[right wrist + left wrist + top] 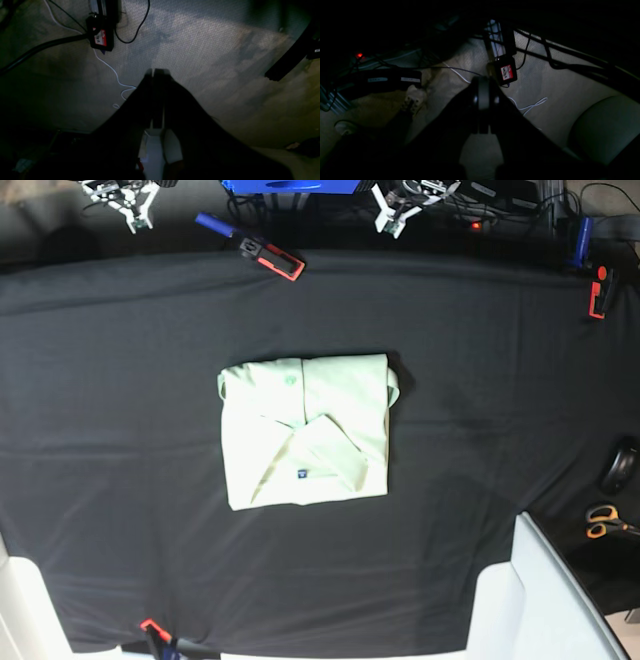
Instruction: Fold the T-shirt properly
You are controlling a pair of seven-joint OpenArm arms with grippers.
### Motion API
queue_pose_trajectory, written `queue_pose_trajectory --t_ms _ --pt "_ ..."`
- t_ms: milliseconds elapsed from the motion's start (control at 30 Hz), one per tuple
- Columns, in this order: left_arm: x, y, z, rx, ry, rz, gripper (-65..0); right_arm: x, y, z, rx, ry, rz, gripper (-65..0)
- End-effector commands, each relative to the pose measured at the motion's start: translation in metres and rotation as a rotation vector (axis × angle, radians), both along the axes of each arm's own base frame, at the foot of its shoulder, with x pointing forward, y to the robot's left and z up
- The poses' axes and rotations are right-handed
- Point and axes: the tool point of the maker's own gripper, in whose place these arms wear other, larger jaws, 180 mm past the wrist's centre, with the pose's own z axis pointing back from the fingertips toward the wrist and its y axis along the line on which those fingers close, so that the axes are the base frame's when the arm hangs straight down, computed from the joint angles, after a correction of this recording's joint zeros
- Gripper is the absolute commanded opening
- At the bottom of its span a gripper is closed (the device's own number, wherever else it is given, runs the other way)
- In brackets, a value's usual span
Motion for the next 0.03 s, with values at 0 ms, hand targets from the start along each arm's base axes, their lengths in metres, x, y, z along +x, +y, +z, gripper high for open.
queue_pose_trajectory --t_ms 0 --pt "-0.0026 -0.0001 0.0002 -0.002 0.003 0.006 -65.0 -0.0033 -0.0078 0.0013 -0.010 0.006 0.001 -64.9"
